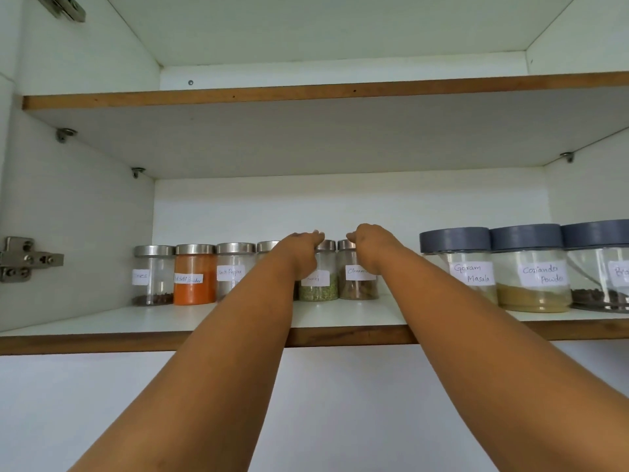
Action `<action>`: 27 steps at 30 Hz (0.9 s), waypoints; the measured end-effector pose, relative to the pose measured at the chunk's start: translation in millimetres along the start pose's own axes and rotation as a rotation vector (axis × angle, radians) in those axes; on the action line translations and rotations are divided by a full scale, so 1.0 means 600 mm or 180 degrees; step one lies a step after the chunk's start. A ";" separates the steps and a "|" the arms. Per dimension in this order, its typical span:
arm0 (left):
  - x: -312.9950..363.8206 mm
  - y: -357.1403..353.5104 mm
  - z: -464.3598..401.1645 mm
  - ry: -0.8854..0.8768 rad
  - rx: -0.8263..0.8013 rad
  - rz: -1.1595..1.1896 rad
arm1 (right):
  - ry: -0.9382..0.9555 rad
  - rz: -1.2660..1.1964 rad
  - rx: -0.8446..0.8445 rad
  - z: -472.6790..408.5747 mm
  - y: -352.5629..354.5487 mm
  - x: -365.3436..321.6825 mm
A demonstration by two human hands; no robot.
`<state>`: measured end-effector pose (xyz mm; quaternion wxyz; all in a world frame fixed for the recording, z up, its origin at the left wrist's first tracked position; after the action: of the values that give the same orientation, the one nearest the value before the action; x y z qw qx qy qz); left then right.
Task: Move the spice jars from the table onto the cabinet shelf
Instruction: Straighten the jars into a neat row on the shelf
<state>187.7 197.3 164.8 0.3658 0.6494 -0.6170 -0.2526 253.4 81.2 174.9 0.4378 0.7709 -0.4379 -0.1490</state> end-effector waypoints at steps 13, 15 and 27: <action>0.005 0.018 0.007 0.0103 0.0436 0.0081 | -0.0058 -0.0332 0.0485 0.009 0.004 0.012; 0.005 0.019 0.005 0.0122 0.0454 0.0083 | -0.0050 -0.0317 0.0487 0.009 0.003 0.013; 0.002 0.020 -0.002 0.0021 0.0491 0.0010 | -0.0056 -0.0295 0.0380 0.001 0.004 0.017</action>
<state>181.4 196.8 175.3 0.3171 0.6755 -0.6344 -0.2016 257.7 72.0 178.1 0.3798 0.8137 -0.4138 -0.1496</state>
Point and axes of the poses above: each hand's wrist, its own z-axis away from the middle knuckle, its own y-axis out of the back of the hand, x = y × z, the point moved 6 cm from there along -z, towards the middle knuckle, and after that the axes turned 6 degrees about z, right-handed, at the moved point
